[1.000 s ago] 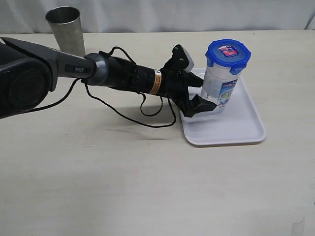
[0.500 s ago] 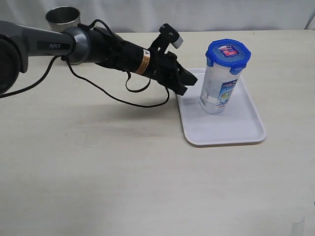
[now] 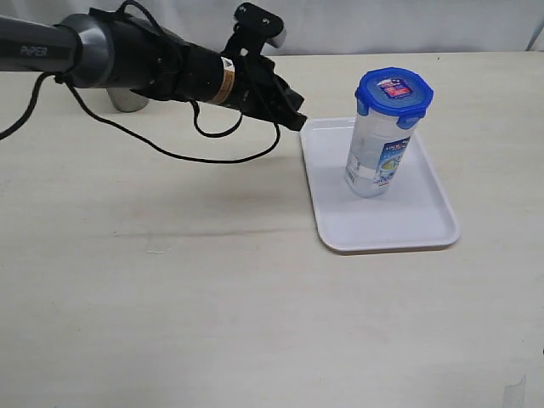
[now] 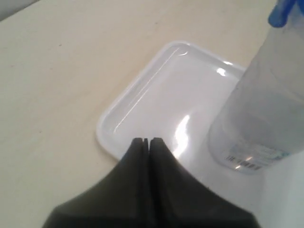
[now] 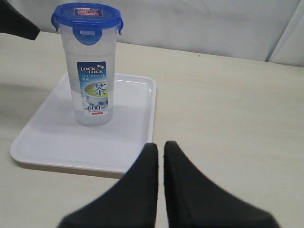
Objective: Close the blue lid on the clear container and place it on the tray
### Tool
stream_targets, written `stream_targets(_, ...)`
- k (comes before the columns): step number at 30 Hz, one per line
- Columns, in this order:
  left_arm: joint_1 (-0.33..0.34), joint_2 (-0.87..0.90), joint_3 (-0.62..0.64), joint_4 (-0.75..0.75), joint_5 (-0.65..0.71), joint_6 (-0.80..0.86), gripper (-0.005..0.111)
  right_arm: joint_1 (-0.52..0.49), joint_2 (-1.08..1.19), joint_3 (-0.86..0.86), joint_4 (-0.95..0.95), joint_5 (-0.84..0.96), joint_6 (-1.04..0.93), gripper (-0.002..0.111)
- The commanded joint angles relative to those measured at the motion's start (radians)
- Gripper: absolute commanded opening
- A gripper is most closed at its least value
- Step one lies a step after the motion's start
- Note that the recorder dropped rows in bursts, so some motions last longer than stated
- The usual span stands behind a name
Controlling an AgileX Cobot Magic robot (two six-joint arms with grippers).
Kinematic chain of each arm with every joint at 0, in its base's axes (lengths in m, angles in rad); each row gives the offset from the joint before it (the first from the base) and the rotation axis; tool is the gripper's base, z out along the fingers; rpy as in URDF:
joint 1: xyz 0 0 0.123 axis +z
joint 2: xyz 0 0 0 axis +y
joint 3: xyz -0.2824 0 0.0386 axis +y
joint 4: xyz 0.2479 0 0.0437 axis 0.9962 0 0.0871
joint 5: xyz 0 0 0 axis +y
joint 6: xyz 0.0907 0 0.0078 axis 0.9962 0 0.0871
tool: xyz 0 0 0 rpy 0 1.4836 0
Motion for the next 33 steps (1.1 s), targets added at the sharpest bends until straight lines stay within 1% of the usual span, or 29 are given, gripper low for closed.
stream_targets(1,0.004,-0.080,0.079,-0.002,0.080,0.017,0.000,-0.002,-0.004,0.001,0.003,0.001,0.002,0.005)
stream_targets(7,0.004,-0.178,0.170,-0.002,0.128,0.028,0.000,-0.002,-0.004,0.001,0.003,0.001,0.002,0.005)
stream_targets(13,0.004,-0.301,0.282,-0.002,0.234,0.028,0.000,-0.002,-0.004,0.001,0.003,0.001,0.002,0.005)
stream_targets(21,0.004,-0.541,0.507,-0.002,0.550,0.028,0.000,-0.002,-0.004,0.001,0.003,0.001,0.002,0.005)
stream_targets(24,0.004,-0.649,0.597,-0.002,0.621,0.028,0.000,-0.002,-0.004,0.001,0.003,0.001,0.002,0.005)
stream_targets(27,0.004,-0.755,0.679,-0.002,0.637,0.028,0.000,-0.002,-0.004,0.001,0.003,0.001,0.002,0.005)
stream_targets(33,0.004,-0.990,0.792,-0.015,0.587,0.026,0.000,-0.002,-0.004,0.001,0.003,0.001,0.002,0.005)
